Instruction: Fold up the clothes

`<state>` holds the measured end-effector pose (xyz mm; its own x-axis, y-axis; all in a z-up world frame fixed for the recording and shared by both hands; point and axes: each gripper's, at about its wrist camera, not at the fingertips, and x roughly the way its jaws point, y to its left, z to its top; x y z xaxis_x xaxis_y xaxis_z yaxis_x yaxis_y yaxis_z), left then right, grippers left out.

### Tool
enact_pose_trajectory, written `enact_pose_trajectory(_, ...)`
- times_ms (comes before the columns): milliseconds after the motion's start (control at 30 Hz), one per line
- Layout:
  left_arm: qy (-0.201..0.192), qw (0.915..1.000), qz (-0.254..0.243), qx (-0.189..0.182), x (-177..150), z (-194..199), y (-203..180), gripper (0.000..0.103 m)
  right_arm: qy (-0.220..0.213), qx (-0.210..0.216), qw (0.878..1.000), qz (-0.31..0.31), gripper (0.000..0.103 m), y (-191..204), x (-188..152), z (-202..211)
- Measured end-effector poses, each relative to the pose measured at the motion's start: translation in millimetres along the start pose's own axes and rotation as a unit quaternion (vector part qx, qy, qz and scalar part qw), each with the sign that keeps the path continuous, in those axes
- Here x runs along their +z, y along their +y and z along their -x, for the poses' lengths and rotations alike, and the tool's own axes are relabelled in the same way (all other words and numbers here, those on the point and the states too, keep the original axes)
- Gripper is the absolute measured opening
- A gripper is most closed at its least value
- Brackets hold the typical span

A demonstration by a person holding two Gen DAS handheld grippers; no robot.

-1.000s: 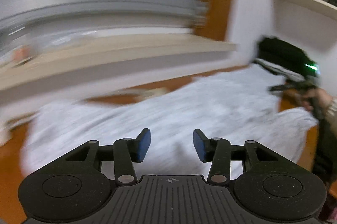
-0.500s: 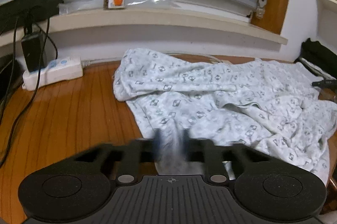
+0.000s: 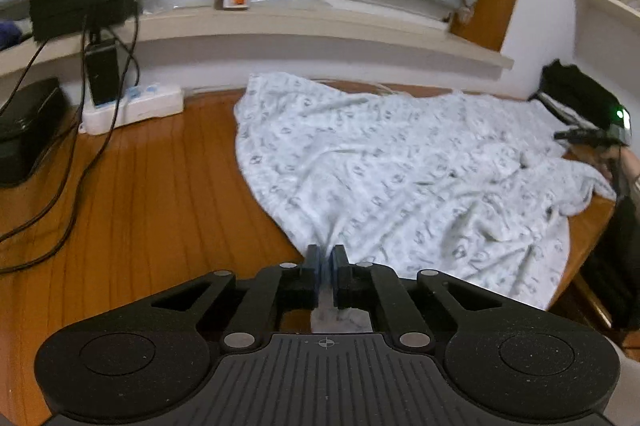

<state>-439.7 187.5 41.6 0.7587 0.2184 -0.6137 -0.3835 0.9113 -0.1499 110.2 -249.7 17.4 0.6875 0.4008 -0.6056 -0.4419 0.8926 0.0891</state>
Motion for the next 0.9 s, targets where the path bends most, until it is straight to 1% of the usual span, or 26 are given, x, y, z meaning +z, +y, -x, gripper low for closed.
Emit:
enact_pose_trajectory(33,-0.011,0.9999,0.004,0.003,8,-2,5,0.018,0.000,0.000,1.000,0.000,0.080,0,0,0)
enact_pose_trajectory(67,-0.021,0.9997,0.008,0.007,16,-5,10,0.029,0.000,0.000,1.000,0.000,0.080,0,0,0)
enact_pose_trajectory(100,-0.032,0.9994,0.012,0.010,24,-7,14,0.037,0.000,0.000,1.000,0.000,0.080,1,0,0)
enact_pose_trajectory(167,-0.052,0.9983,0.020,0.016,40,-13,24,0.042,0.000,0.000,1.000,0.001,0.080,1,0,1)
enact_pose_trajectory(200,-0.056,0.9981,0.022,0.015,51,-22,29,0.044,0.000,-0.001,1.000,0.001,0.080,1,0,1)
enact_pose_trajectory(300,-0.064,0.9974,0.034,0.003,83,-56,44,0.046,0.000,0.000,1.000,0.003,0.081,1,1,1)
enact_pose_trajectory(333,-0.062,0.9974,0.037,0.000,96,-72,49,0.046,0.000,0.000,1.000,0.002,0.081,2,1,1)
enact_pose_trajectory(533,-0.058,0.9973,0.044,-0.012,150,-152,67,0.048,0.000,-0.002,1.000,0.007,0.081,4,1,0)
enact_pose_trajectory(633,-0.047,0.9970,0.060,-0.016,155,-178,79,0.048,-0.001,0.000,1.000,0.006,0.081,3,1,1)
enact_pose_trajectory(667,-0.040,0.9973,0.060,-0.013,154,-183,80,0.048,-0.002,0.001,1.000,0.006,0.081,3,1,1)
enact_pose_trajectory(733,-0.027,0.9978,0.059,-0.006,151,-194,83,0.046,-0.002,0.001,1.000,0.007,0.081,4,1,1)
enact_pose_trajectory(767,-0.022,0.9982,0.055,-0.011,149,-196,82,0.045,-0.001,0.002,1.000,0.008,0.081,4,1,1)
enact_pose_trajectory(800,-0.022,0.9985,0.049,-0.014,147,-197,80,0.038,-0.001,0.003,1.000,0.008,0.081,4,1,1)
enact_pose_trajectory(900,-0.040,0.9986,0.034,-0.008,141,-192,74,0.012,0.000,0.004,1.000,0.009,0.081,3,0,0)
